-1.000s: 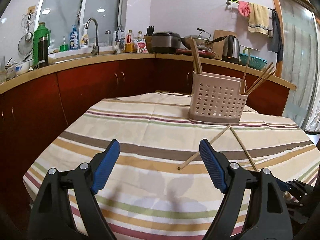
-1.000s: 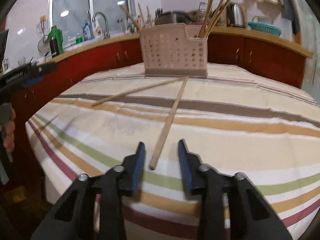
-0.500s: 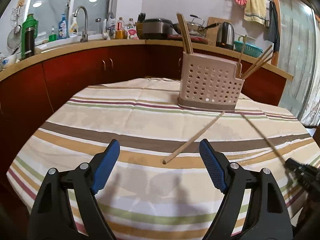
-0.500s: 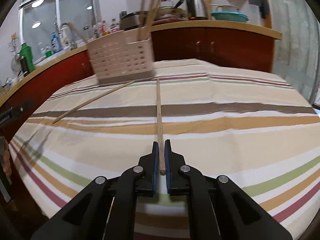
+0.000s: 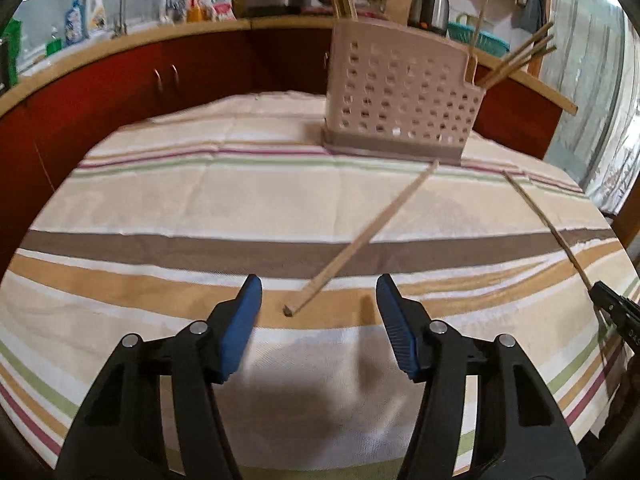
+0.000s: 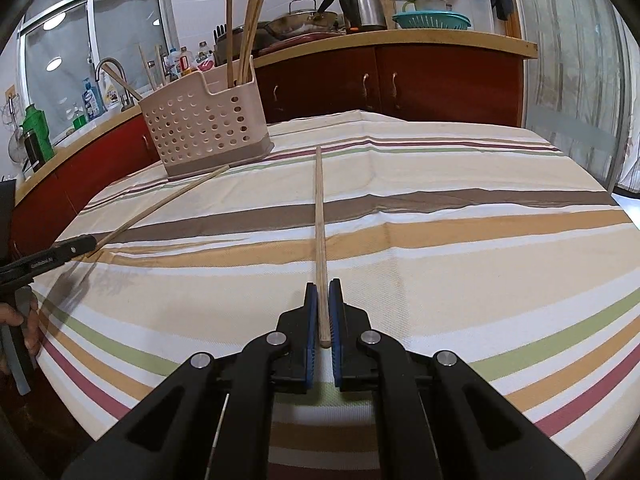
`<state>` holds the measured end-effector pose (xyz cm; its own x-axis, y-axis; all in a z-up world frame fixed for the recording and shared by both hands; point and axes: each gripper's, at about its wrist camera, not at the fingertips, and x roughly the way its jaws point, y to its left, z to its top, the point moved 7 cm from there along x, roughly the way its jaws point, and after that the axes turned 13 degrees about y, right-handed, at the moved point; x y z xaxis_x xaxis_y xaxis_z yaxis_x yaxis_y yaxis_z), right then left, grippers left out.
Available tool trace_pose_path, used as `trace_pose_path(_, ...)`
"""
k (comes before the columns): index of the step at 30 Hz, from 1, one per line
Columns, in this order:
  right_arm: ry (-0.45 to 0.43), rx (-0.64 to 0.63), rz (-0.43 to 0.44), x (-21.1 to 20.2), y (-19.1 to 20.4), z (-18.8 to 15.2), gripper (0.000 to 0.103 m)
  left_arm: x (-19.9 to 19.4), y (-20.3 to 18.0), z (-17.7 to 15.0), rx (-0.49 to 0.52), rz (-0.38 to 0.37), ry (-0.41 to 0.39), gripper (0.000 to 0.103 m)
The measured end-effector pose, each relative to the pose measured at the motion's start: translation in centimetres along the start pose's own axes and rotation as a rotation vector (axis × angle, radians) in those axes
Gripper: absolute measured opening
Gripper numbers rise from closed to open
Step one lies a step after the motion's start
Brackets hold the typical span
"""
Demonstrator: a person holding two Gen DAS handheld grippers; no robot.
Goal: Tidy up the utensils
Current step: 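Close the left tool on the last loose chopstick while the right tool holds its own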
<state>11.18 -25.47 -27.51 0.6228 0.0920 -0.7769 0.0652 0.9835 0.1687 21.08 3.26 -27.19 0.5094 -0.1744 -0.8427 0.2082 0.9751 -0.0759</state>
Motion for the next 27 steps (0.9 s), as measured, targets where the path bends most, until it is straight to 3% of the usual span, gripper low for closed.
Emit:
trace_pose_path(2, -0.001, 0.0, 0.002, 0.0, 0.0, 0.0, 0.007, 0.4, -0.1, 0.0, -0.001, -0.016, 0.027, 0.056)
trace_pose_path(4, 0.0, 0.004, 0.004, -0.1, -0.1, -0.1, 0.007, 0.6, -0.5, -0.2, 0.012, -0.016, 0.03, 0.037)
trace_pose_path(7, 0.0, 0.004, 0.006, 0.0, -0.1, -0.1, 0.007, 0.6, -1.6, -0.7, 0.06, 0.006, 0.036, 0.022)
trace_pose_path(11, -0.002, -0.007, 0.002, -0.1, -0.1, -0.1, 0.007, 0.5, -3.0, -1.0, 0.086, -0.009, 0.043, 0.017)
trace_pose_path(12, -0.003, -0.008, 0.002, -0.1, -0.1, -0.1, 0.007, 0.6, -3.1, -0.9, 0.084, 0.001, 0.039, 0.021)
trace_pose_path(14, -0.005, -0.007, 0.005, -0.2, -0.1, -0.3, 0.007, 0.7, -3.4, -0.7, 0.082, -0.012, 0.037, 0.044)
trace_pose_path(15, -0.005, -0.009, 0.007, -0.3, -0.1, -0.4, 0.008, 0.8, -3.6, -0.7, 0.085, -0.011, 0.046, 0.061)
trace_pose_path(17, -0.006, -0.011, 0.009, -0.4, -0.2, -0.5, 0.008, 0.9, -4.2, -0.7, 0.12, 0.004, 0.059, 0.06)
trace_pose_path(19, -0.007, -0.008, 0.015, -0.5, -0.2, -0.6, 0.008, 0.7, -4.8, -0.8, 0.147, 0.005, 0.048, 0.035)
trace_pose_path(21, -0.007, -0.006, 0.024, -0.5, -0.3, -0.7, 0.008, 0.6, -4.8, -0.9, 0.145, -0.008, 0.045, 0.024)
trace_pose_path(24, -0.008, -0.008, 0.03, -0.7, -0.3, -0.9, 0.008, 0.6, -5.0, -1.1, 0.153, -0.012, 0.041, 0.012)
trace_pose_path(27, -0.005, -0.017, 0.033, -0.7, -0.3, -1.0, 0.008, 0.4, -5.4, -1.4, 0.17, -0.004, 0.033, 0.012)
